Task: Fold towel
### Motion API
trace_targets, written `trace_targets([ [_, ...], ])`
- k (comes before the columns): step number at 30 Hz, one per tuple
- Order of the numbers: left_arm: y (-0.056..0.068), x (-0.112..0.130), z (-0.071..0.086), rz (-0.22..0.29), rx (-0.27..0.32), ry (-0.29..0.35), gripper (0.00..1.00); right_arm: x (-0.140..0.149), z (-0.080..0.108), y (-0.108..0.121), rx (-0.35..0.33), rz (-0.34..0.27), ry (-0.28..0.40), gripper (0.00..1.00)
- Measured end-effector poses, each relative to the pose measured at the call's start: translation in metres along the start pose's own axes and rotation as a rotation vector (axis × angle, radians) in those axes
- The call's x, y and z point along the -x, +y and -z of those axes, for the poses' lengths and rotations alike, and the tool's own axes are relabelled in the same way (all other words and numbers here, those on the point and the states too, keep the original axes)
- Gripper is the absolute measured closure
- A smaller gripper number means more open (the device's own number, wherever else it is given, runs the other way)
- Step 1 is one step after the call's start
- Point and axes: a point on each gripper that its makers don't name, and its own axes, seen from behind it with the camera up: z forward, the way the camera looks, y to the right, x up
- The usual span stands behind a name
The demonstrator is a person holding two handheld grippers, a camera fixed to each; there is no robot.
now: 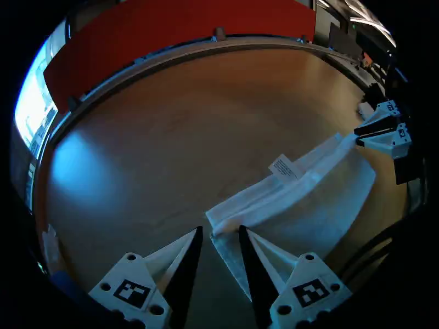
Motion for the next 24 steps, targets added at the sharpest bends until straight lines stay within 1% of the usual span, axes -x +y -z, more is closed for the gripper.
trace_targets([
  [3,-0.004,-0.004,0.001,0.002,-0.008,0.006,0.51,-0.003,-0.002,0.005,0.016,0.006,0.001,0.77],
  [5,-0.007,-0.006,0.002,0.001,-0.017,0.011,0.28,-0.006,-0.002,0.009,0.028,0.008,0.005,0.76],
  [6,-0.009,-0.007,0.003,-0.001,-0.022,0.013,0.24,-0.007,-0.002,0.011,0.034,0.009,0.007,0.73],
  [7,-0.01,-0.008,0.004,-0.005,-0.026,0.013,0.2,-0.008,-0.002,0.012,0.037,0.009,0.008,0.7],
  [9,-0.014,-0.008,0.006,-0.013,-0.034,0.013,0.1,-0.009,-0.001,0.015,0.042,0.01,0.01,0.59],
  [10,-0.014,-0.007,0.007,-0.015,-0.034,0.011,0.07,-0.009,0.0,0.015,0.042,0.011,0.01,0.54],
  [11,-0.014,-0.006,0.007,-0.017,-0.035,0.009,0.05,-0.009,0.001,0.015,0.043,0.012,0.01,0.46],
  [12,-0.015,-0.006,0.009,-0.019,-0.036,0.007,0.05,-0.009,0.002,0.015,0.043,0.013,0.01,0.35],
  [13,-0.015,-0.005,0.01,-0.015,-0.036,0.007,0.05,-0.009,0.003,0.014,0.042,0.012,0.012,0.26],
  [15,-0.015,-0.003,0.012,-0.006,-0.036,0.007,0.05,-0.008,0.006,0.013,0.04,0.011,0.016,0.17],
  [21,-0.01,0.004,0.022,0.029,-0.021,0.012,0.05,-0.003,0.012,0.007,0.037,-0.003,0.022,0.16],
  [24,-0.009,0.009,0.028,0.038,-0.021,0.016,0.05,-0.001,0.016,0.002,0.035,-0.008,0.026,0.16],
])
